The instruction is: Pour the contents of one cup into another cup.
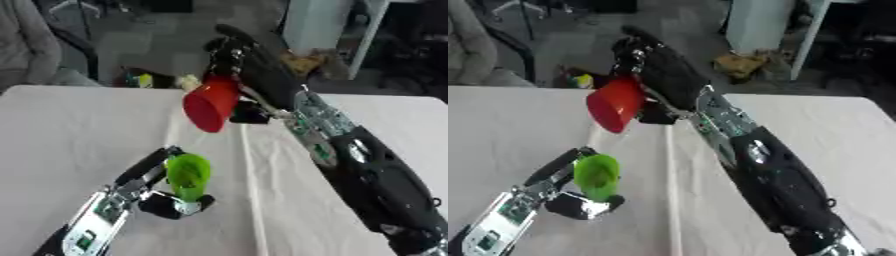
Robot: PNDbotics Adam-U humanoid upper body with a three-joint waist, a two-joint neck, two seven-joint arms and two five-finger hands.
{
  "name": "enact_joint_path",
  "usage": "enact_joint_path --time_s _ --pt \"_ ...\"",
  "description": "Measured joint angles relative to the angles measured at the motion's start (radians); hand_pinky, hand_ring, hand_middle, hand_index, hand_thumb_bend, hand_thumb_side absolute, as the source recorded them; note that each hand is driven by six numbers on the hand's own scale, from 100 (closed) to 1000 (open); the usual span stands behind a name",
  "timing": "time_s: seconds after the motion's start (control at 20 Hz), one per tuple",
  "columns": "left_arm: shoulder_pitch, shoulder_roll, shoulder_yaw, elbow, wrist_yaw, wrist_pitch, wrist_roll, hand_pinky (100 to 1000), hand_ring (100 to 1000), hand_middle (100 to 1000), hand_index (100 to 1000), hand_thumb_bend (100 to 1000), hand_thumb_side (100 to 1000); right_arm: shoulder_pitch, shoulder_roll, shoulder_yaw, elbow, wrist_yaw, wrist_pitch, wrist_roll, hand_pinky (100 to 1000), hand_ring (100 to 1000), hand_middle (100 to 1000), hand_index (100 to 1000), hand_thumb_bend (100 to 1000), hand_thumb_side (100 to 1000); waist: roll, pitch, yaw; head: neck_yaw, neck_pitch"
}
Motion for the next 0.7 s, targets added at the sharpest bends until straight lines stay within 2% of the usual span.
enact_joint_path --time_s 0.3,0.4,0.7 --pt "0.005 0.000 0.034 0.028 -0.030 0.001 0.045 620 388 221 520 306 327 0.017 0.004 -0.028 0.019 -0.104 0.063 -0.004 935 781 433 550 100 182 0.002 0.000 -0.002 0.004 0.000" --pt "0.005 0.000 0.048 0.038 -0.037 0.003 0.064 619 395 239 526 344 339 0.022 0.005 -0.032 0.018 -0.140 0.077 -0.003 935 782 433 551 100 185 0.002 0.000 -0.003 0.005 0.000" --pt "-0.004 0.000 0.097 0.090 -0.066 0.013 0.135 618 422 290 558 406 348 0.039 0.000 -0.030 -0.035 -0.245 0.103 0.015 934 784 431 553 100 191 0.002 0.000 -0.006 0.006 0.000"
